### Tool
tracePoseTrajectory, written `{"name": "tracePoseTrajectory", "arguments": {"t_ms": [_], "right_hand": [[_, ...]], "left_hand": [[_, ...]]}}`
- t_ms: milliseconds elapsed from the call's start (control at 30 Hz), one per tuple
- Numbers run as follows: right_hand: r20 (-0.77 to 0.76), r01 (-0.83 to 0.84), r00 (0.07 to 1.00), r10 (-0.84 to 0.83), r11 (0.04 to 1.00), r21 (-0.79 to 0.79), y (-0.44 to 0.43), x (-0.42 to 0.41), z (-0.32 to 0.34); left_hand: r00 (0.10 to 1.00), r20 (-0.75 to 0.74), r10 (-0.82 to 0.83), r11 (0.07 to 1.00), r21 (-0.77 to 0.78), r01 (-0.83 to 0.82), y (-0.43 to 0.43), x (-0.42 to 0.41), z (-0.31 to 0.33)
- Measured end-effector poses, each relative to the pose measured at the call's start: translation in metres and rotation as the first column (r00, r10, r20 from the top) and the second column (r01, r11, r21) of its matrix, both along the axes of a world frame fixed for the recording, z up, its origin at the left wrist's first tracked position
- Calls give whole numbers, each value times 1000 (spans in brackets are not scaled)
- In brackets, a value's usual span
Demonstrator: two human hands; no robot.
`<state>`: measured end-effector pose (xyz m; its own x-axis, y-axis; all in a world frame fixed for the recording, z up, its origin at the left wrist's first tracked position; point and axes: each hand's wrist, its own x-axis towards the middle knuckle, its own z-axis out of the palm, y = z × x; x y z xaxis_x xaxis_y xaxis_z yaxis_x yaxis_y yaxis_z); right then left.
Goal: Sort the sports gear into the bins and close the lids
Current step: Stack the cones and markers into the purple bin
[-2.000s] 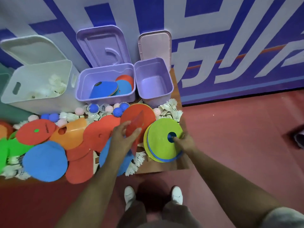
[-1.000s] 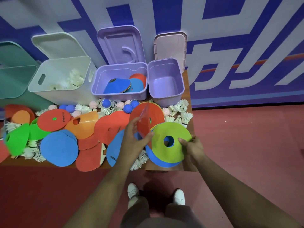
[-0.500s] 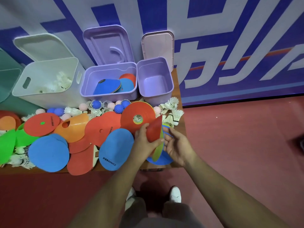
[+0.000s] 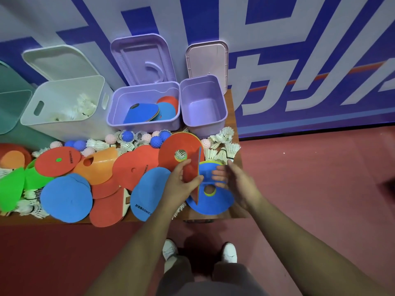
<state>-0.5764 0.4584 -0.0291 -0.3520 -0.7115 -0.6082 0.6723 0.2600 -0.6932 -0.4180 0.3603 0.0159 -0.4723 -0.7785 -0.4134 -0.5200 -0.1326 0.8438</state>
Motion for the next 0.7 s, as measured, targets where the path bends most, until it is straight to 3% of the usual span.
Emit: {"name": "tracePoseTrajectory", "arguments": {"t_ms": [33, 67, 100, 167, 300, 433, 700], "right_hand": [[-240, -8, 970, 46, 987, 159, 4, -6, -8], [-450, -11, 876, 176, 938, 346, 9, -13, -22], [-543, -29, 772, 331, 871, 490, 13, -16, -35], [-518, -120, 684, 514, 779, 615, 20, -14, -56], [-430, -170, 768, 474, 799, 577, 17, -2, -86], [-458, -103, 774, 437, 801, 590, 17, 5, -85], [-764, 70, 629, 143, 969, 239, 3, 2, -25]], "left_hand": [[1000, -8, 14, 1000, -13, -14, 0, 1, 3], [999, -22, 25, 999, -23, -25, -1, 2, 5], [999, -29, 26, 999, -36, -27, -1, 3, 7], [999, -34, 15, 997, -70, -17, -2, 5, 10], [999, -38, 8, 995, -100, -12, -4, 11, 10], [999, -22, 46, 995, -89, -48, -8, 21, 9], [983, -108, 149, 968, -186, -167, -36, 33, 36]]}}
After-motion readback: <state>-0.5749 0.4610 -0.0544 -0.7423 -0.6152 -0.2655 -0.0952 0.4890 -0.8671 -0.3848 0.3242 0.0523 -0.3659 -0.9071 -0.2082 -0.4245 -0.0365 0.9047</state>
